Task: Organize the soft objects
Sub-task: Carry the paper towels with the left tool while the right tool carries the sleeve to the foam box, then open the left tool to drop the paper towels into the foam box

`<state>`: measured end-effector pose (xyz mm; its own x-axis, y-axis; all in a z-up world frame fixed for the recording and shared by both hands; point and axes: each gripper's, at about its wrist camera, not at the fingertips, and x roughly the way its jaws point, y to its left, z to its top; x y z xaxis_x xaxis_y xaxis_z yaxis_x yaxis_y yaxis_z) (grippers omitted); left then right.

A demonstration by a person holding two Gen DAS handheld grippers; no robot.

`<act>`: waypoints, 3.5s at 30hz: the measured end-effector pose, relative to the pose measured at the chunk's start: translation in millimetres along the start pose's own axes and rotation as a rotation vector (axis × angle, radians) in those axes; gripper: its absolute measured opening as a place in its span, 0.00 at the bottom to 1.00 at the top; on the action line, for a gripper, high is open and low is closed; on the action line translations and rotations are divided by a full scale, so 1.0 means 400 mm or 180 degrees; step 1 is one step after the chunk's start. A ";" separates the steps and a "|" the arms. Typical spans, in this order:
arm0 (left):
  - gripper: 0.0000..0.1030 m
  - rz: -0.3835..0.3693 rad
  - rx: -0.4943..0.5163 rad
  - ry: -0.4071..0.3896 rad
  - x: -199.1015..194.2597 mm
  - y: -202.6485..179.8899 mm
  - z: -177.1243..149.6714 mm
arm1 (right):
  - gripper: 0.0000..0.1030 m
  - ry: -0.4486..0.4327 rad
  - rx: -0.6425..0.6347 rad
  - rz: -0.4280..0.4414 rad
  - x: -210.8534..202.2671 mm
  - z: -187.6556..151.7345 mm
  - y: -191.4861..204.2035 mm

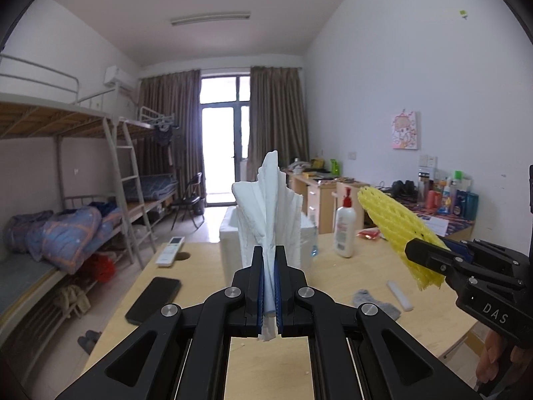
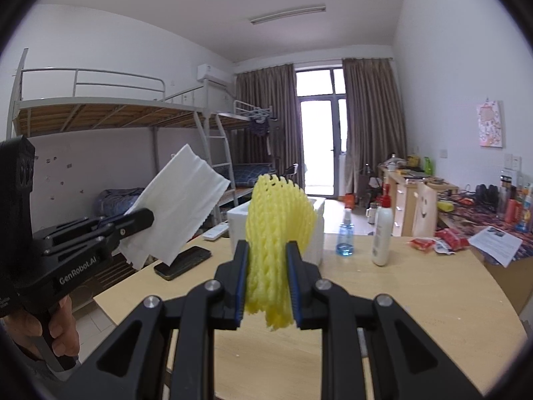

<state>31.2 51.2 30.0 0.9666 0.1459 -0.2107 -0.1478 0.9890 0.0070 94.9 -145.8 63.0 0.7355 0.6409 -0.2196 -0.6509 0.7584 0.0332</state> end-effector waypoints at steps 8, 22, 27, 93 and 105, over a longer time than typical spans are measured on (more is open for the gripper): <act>0.05 0.0098 -0.0077 0.0060 0.013 0.022 -0.011 | 0.25 0.0065 -0.0054 0.0121 0.041 0.002 0.020; 0.05 0.0028 -0.0023 0.0187 0.091 0.033 0.002 | 0.25 0.0259 -0.0046 0.0125 0.110 0.005 0.009; 0.05 -0.0030 -0.0042 0.0165 0.136 0.038 0.032 | 0.25 0.0306 -0.0032 0.0071 0.147 0.027 -0.015; 0.05 -0.0127 0.0138 0.0636 0.599 0.044 0.202 | 0.25 0.0659 -0.0036 0.0017 0.495 0.192 -0.140; 0.13 -0.0146 0.0064 0.0791 0.631 0.035 0.193 | 0.25 0.0642 0.0004 -0.0041 0.482 0.195 -0.160</act>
<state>289.4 103.8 52.3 0.8907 0.0930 -0.4450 -0.0985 0.9951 0.0108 292.9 -61.6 94.8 0.6911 0.5946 -0.4109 -0.6415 0.7666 0.0303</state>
